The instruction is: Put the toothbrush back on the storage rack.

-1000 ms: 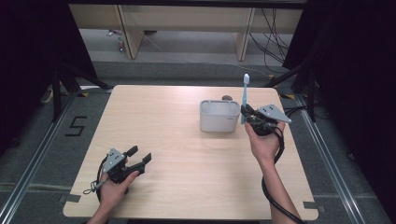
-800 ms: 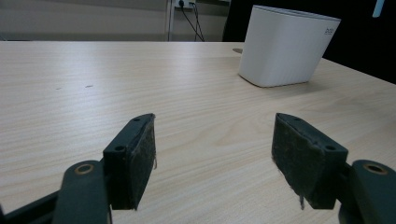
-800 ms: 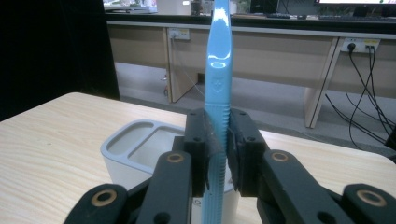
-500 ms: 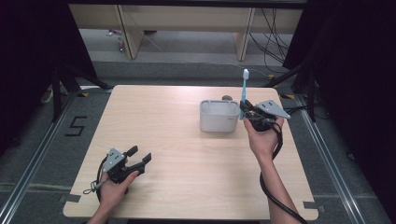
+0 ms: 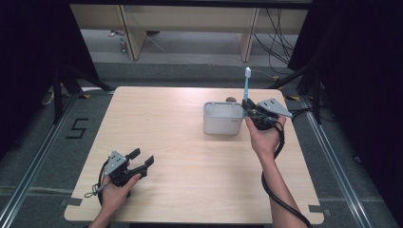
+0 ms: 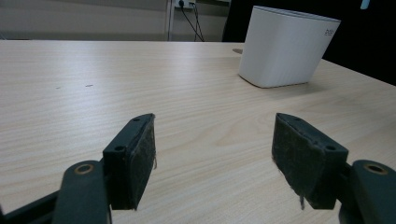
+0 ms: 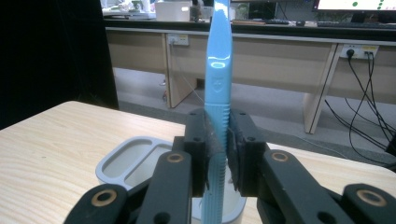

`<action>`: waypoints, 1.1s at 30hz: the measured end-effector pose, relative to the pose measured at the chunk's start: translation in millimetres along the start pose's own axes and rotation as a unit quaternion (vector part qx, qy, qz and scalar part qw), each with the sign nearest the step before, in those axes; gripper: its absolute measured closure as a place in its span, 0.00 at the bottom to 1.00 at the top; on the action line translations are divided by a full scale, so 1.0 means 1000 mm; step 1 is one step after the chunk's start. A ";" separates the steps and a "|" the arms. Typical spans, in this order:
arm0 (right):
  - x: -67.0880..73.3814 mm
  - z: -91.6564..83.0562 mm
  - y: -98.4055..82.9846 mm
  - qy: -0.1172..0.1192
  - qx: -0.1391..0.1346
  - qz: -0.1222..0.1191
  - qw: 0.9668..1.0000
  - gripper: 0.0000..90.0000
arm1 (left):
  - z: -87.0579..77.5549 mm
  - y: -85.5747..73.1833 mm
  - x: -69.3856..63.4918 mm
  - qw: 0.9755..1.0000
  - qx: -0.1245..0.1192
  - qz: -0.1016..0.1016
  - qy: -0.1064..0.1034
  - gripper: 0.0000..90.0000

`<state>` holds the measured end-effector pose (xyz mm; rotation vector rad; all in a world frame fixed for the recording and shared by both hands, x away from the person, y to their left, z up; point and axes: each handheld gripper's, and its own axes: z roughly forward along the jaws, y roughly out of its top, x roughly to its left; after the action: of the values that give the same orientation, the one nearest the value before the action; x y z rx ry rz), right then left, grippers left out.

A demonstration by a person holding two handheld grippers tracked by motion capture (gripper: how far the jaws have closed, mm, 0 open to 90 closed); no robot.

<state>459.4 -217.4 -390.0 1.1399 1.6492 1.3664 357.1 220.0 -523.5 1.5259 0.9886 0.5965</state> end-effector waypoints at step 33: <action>0.000 0.022 0.002 -0.011 -0.009 0.005 1.000 0.88 | -0.001 0.000 0.000 1.000 0.002 -0.001 0.001 0.33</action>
<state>480.1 -209.5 -392.5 1.1513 1.6147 1.3676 356.7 220.5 -523.4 1.5272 0.9931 0.5938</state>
